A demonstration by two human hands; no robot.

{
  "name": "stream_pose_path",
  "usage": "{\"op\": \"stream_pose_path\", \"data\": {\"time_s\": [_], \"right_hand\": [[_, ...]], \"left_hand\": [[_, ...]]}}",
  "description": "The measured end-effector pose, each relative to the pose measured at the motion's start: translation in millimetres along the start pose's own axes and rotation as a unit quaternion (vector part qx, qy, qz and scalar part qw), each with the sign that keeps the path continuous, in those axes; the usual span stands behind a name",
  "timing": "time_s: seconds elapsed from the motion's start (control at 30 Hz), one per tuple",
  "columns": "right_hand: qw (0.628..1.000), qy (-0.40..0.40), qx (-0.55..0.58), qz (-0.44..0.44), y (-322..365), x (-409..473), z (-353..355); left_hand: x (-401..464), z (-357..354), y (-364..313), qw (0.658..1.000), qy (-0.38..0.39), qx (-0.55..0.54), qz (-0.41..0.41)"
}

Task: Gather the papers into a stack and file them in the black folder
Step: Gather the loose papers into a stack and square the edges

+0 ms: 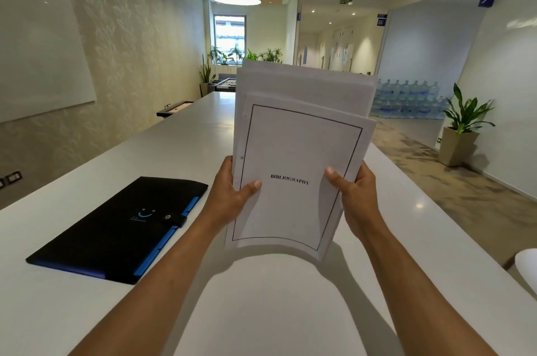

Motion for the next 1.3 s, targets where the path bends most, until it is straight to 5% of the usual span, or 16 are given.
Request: {"op": "stream_pose_path", "data": {"time_s": [0.37,0.7,1.3], "right_hand": [[0.999,0.0,-0.038,-0.013,-17.8,-21.2,-8.1],[0.996,-0.034,-0.078,-0.014,-31.6,-34.6,-24.1],[0.989,-0.037,-0.131,-0.056,-61.9,-45.2,-9.5]], "left_hand": [[-3.0,3.5,3.3,0.996,-0.076,-0.041,-0.01],[-10.9,-7.5,45.6,0.981,-0.152,-0.079,0.091],[-25.3,-15.0,58.7,0.976,-0.168,-0.105,0.089]]}}
Point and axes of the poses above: each hand's wrist, its own x-axis towards the middle knuckle, its own z-axis out of the back of the hand, y = z × x, the point moved 9 cm from there along x, towards the middle knuckle, and after that the axes turned 6 degrees about -x, right-handed, at the moved point
